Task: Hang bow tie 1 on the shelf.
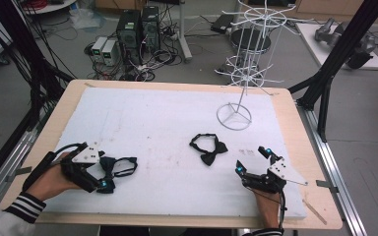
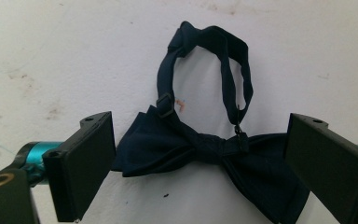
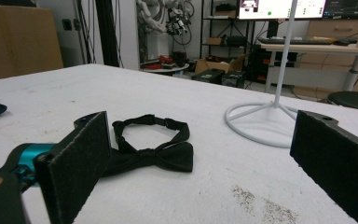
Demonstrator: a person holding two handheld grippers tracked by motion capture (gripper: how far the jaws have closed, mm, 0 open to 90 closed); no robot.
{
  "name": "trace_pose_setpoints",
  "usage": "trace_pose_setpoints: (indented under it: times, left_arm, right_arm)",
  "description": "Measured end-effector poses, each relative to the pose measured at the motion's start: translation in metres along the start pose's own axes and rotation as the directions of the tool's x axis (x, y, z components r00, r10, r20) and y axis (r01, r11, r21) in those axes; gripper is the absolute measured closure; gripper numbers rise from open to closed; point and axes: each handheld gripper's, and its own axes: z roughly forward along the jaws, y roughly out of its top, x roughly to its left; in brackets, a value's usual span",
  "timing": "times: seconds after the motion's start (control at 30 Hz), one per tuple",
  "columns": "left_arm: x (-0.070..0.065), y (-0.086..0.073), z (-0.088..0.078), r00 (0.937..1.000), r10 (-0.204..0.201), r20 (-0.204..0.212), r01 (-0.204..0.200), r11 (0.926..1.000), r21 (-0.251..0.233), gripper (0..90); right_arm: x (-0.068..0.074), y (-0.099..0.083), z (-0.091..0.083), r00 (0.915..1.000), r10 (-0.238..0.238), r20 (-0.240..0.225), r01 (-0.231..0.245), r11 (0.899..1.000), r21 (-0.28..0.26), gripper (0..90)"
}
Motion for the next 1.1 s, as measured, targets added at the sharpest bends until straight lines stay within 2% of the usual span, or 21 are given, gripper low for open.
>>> trace_pose_setpoints:
  times: [0.23, 0.37, 0.4, 0.5, 0.9, 1.1]
  left_arm:
    - [-0.001, -0.003, 0.007, 1.0, 0.005, 0.003, -0.006, 0.9995, 0.032, 9.6]
    - [-0.002, -0.004, 0.01, 1.0, -0.007, 0.003, 0.007, 0.9993, 0.037, 9.6]
    - [-0.002, -0.005, 0.011, 1.0, 0.005, 0.002, -0.006, 0.9986, 0.052, 9.6]
    - [-0.002, -0.006, 0.012, 0.9999, -0.01, 0.006, 0.01, 0.9987, 0.05, 9.6]
    - [0.0, -0.005, 0.022, 0.9996, -0.02, 0.019, 0.018, 0.9962, 0.086, 9.7]
    - [0.0, -0.005, 0.024, 0.9987, -0.046, 0.024, 0.044, 0.9952, 0.087, 9.8]
  right_arm:
    - [0.0, 0.0, 0.0, 1.0, 0.0, -0.001, 0.0, 1.0, -0.001, 4.5]
    - [0.0, 0.0, 0.0, 1.0, 0.001, 0.0, -0.001, 1.0, 0.0, 4.5]
    - [0.0, 0.0, 0.0, 1.0, 0.001, 0.0, -0.001, 1.0, 0.0, 4.5]
    - [0.0, 0.0, 0.0, 1.0, 0.0, 0.0, 0.0, 1.0, -0.001, 4.5]
    - [0.0, 0.0, 0.0, 1.0, 0.003, -0.001, -0.003, 1.0, 0.003, 4.5]
    - [0.0, 0.0, 0.0, 1.0, 0.002, -0.002, -0.002, 1.0, 0.003, 4.5]
